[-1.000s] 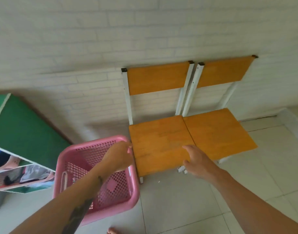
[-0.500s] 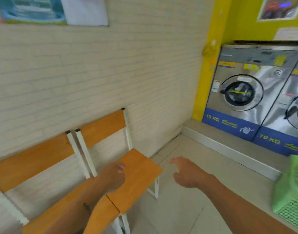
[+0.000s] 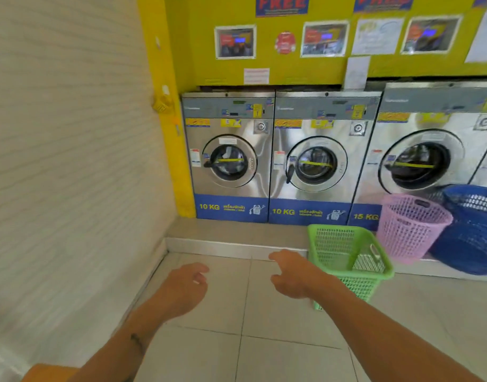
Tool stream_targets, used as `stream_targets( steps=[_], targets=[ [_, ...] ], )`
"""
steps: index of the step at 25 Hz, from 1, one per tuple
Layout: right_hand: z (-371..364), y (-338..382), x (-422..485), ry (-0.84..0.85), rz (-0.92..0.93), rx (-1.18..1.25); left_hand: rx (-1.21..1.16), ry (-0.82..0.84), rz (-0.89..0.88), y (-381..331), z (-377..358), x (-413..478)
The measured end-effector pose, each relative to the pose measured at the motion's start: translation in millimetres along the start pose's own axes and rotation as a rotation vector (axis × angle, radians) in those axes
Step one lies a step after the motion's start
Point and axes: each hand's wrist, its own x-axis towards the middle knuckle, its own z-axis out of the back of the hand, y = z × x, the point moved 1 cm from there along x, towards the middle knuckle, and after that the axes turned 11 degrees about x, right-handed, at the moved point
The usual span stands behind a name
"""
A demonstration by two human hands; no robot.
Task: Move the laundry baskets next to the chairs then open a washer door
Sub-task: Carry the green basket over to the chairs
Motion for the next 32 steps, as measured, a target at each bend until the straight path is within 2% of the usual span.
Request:
stream_targets(
  steps=[7, 11, 15, 20, 26, 32],
  targets=[
    [74, -98, 88, -0.152, -0.188, 0.095, 0.092, 0.076, -0.214, -94, -42, 187],
    [113, -162, 114, -0.193, -0.297, 0.139, 0.137, 0.199, -0.323, -169, -91, 260],
    [165, -257, 146, -0.211, -0.364, 0.163, 0.102, 0.283, -0.383, -249, -163, 323],
    [245, -376, 185, -0.225, -0.438, 0.146, 0.122, 0.325, -0.367, -346, -229, 389],
    [292, -476, 267, -0.191, -0.45, 0.182, 0.109, 0.351, -0.237, -391, -276, 472],
    [292, -562, 379, -0.137, -0.468, 0.223, 0.173, 0.342, -0.307, -392, -347, 601]
  ],
)
